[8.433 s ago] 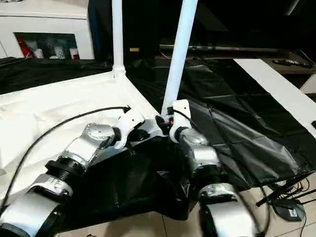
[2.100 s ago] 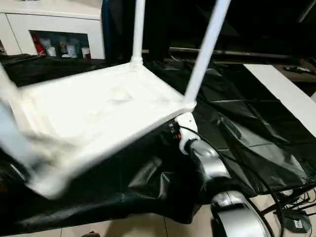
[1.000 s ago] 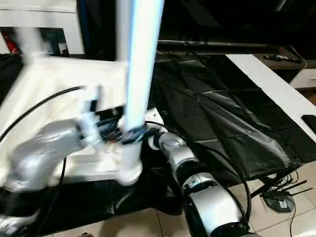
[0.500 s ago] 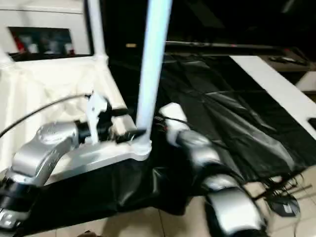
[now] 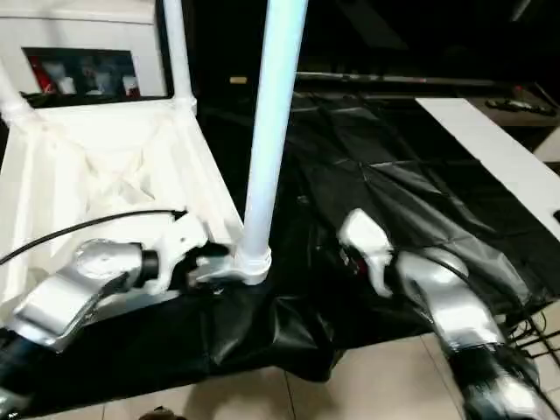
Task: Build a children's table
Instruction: Rotate table base, then rotate leg to tighten
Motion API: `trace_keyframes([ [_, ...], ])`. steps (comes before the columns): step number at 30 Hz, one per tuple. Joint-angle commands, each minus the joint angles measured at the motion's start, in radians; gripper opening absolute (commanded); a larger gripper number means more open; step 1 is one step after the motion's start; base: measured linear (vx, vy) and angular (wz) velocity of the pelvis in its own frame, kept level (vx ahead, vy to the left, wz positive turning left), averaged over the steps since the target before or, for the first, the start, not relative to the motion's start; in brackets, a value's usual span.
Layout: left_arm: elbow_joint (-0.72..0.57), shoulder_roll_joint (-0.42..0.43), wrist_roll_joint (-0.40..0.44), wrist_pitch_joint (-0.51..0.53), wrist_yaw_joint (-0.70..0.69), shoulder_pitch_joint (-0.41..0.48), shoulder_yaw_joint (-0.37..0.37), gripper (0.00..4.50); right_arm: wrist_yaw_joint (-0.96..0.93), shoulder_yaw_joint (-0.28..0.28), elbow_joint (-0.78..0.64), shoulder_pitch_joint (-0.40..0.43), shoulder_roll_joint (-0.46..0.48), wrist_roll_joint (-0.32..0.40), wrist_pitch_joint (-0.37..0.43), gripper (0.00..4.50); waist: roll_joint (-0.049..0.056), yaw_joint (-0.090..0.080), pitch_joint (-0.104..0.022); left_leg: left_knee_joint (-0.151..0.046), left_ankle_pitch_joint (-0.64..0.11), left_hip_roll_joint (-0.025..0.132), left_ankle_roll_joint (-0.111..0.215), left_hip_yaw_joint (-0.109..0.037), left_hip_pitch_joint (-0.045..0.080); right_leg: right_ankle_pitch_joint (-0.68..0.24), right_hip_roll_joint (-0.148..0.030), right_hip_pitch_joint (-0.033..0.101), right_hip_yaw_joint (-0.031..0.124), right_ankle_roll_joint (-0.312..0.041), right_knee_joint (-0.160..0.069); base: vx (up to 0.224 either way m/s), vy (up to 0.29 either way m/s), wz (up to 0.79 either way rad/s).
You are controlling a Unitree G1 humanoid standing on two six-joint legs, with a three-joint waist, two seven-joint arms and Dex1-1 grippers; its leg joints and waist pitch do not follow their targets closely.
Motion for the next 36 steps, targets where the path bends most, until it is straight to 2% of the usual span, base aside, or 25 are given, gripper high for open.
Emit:
trace_keyframes([
  [1,-0.020,0.023,0.020,0.028,-0.008,0.014,-0.012,3.09,0.047,0.013,-0.093,0.023,-0.033,0.047,0.063,3.11,0.004,0.005,-0.055,-0.068,-0.263,0.029,0.007,-0.016,0.013,-0.311,-0.071,0.043,0.050,-0.126,-0.092,0.000,0.000,0.00],
  [4,-0.030,0.034,0.019,0.039,-0.012,0.021,-0.005,2.88,0.066,0.014,-0.137,0.040,-0.042,0.051,0.094,3.11,0.008,0.003,-0.054,-0.069,-0.281,0.029,-0.001,-0.018,0.014,-0.365,-0.074,0.038,0.050,-0.113,-0.098,0.000,0.000,0.00],
  [6,-0.029,0.044,0.014,0.056,-0.015,0.023,0.004,2.66,0.066,0.010,-0.151,0.039,-0.041,0.051,0.111,3.11,0.018,0.005,-0.053,-0.069,-0.294,0.030,-0.010,-0.018,0.019,-0.362,-0.074,0.032,0.050,-0.122,-0.100,0.000,0.000,0.00],
  [9,-0.029,0.059,0.012,0.065,-0.041,0.022,-0.002,2.53,0.057,0.012,-0.195,0.049,-0.053,0.061,0.150,3.11,0.015,0.009,-0.054,-0.071,-0.294,0.029,-0.015,-0.019,0.020,-0.353,-0.073,0.034,0.050,-0.120,-0.099,0.000,0.000,0.00],
  [11,-0.030,0.061,0.011,0.068,-0.045,0.022,-0.001,2.20,0.054,0.013,-0.208,0.051,-0.057,0.066,0.163,3.11,0.016,0.011,-0.055,-0.071,-0.292,0.031,-0.018,-0.020,0.021,-0.337,-0.074,0.035,0.050,-0.124,-0.096,0.000,0.000,0.00],
  [14,-0.027,0.062,0.005,0.075,-0.051,0.019,0.010,2.10,0.047,0.013,-0.242,0.063,-0.061,0.072,0.191,3.11,0.015,0.011,-0.056,-0.071,-0.278,0.030,-0.019,-0.020,0.018,-0.316,-0.074,0.037,0.050,-0.128,-0.094,0.000,0.000,0.00],
  [17,-0.023,0.057,-0.008,0.078,-0.054,0.020,0.020,1.74,0.047,0.012,-0.256,0.070,-0.061,0.073,0.202,3.11,0.014,0.008,-0.057,-0.070,-0.273,0.029,-0.019,-0.020,0.015,-0.296,-0.074,0.039,0.049,-0.134,-0.092,0.000,0.000,0.00],
  [20,-0.009,0.048,-0.011,0.078,-0.061,0.016,0.021,1.66,0.042,0.011,-0.265,0.073,-0.065,0.077,0.213,3.11,0.024,0.009,-0.058,-0.070,-0.275,0.029,-0.022,-0.021,0.016,-0.285,-0.075,0.040,0.050,-0.140,-0.091,0.000,0.000,0.00],
  [23,0.004,0.040,-0.008,0.078,-0.075,0.007,0.010,1.30,0.030,0.011,-0.272,0.078,-0.070,0.083,0.218,3.11,0.025,0.008,-0.058,-0.069,-0.280,0.028,-0.024,-0.020,0.017,-0.277,-0.073,0.041,0.050,-0.142,-0.093,0.000,0.000,0.00],
  [26,0.007,0.041,-0.007,0.076,-0.082,0.004,0.007,1.20,0.026,0.009,-0.281,0.082,-0.069,0.084,0.224,3.11,0.025,0.008,-0.057,-0.070,-0.284,0.027,-0.024,-0.021,0.017,-0.286,-0.073,0.042,0.049,-0.139,-0.093,0.000,0.000,0.00],
  [28,0.011,0.044,-0.005,0.074,-0.089,0.003,0.006,0.91,0.022,0.009,-0.288,0.085,-0.068,0.084,0.228,3.11,0.026,0.007,-0.058,-0.069,-0.284,0.028,-0.024,-0.021,0.017,-0.288,-0.073,0.041,0.049,-0.140,-0.093,0.000,0.000,0.00],
  [32,0.029,0.048,0.001,0.072,-0.097,0.001,0.004,0.79,0.017,0.008,-0.295,0.088,-0.067,0.087,0.229,3.11,0.027,0.007,-0.058,-0.069,-0.291,0.028,-0.025,-0.022,0.018,-0.297,-0.073,0.041,0.049,-0.141,-0.094,0.000,0.000,0.00],
  [34,0.031,0.047,0.004,0.071,-0.098,0.001,0.005,0.51,0.015,0.008,-0.293,0.086,-0.065,0.089,0.227,3.11,0.027,0.007,-0.057,-0.069,-0.289,0.028,-0.025,-0.022,0.018,-0.292,-0.073,0.041,0.049,-0.142,-0.094,0.000,0.000,0.00],
  [35,0.035,0.045,0.007,0.071,-0.098,0.001,0.005,0.44,0.011,0.007,-0.289,0.083,-0.062,0.092,0.225,3.27,0.032,0.008,-0.057,-0.070,-0.291,0.027,-0.026,-0.022,0.018,-0.292,-0.074,0.041,0.049,-0.142,-0.094,0.000,0.000,0.00],
  [36,0.036,0.044,0.008,0.071,-0.098,0.000,0.005,0.43,0.010,0.006,-0.287,0.082,-0.061,0.094,0.225,3.37,0.029,0.007,-0.057,-0.069,-0.294,0.027,-0.026,-0.022,0.018,-0.294,-0.073,0.041,0.049,-0.142,-0.094,0.000,0.000,0.00],
])
